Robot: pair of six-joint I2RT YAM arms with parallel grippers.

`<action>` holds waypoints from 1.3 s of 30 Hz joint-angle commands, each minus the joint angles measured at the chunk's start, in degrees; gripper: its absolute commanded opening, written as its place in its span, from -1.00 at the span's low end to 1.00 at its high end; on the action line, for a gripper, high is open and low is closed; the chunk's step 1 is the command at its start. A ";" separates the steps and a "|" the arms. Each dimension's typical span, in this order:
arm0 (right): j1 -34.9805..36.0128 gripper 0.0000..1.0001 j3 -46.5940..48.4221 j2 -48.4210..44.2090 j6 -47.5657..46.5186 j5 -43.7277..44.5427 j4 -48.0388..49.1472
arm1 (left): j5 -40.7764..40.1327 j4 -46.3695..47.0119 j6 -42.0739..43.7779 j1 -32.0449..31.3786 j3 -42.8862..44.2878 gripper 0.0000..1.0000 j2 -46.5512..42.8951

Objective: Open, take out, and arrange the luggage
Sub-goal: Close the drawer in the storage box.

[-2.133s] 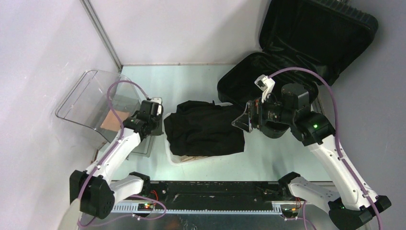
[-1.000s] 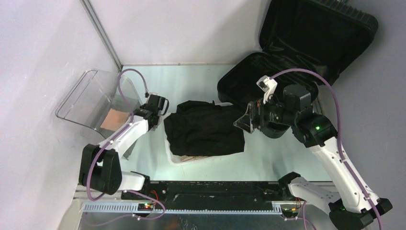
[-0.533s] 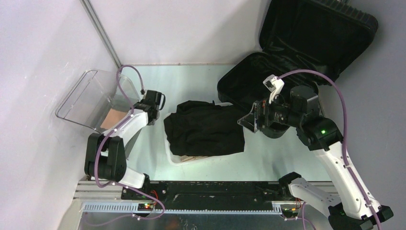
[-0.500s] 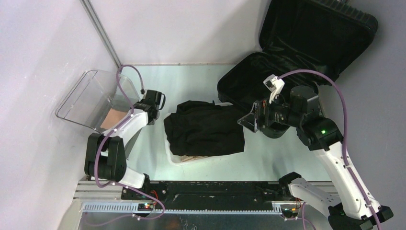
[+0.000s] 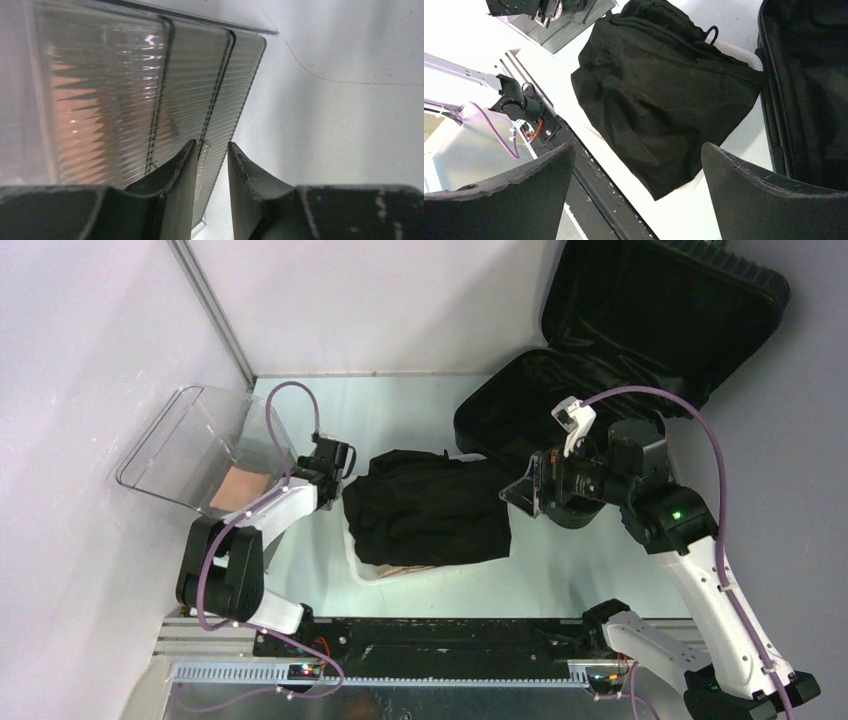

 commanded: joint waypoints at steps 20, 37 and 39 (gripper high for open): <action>-7.04 0.99 -1.99 -1.67 -5.64 -6.25 -0.55 | -13.39 8.62 5.81 -1.78 -4.25 -0.36 7.97; -10.43 0.99 -3.17 -3.44 -6.52 -7.70 -2.10 | -17.50 9.58 6.17 -2.01 -2.55 -0.89 10.81; -10.58 0.99 -3.23 -3.49 -6.51 -7.78 -2.06 | -17.03 9.21 5.95 -2.47 -2.35 -0.98 10.71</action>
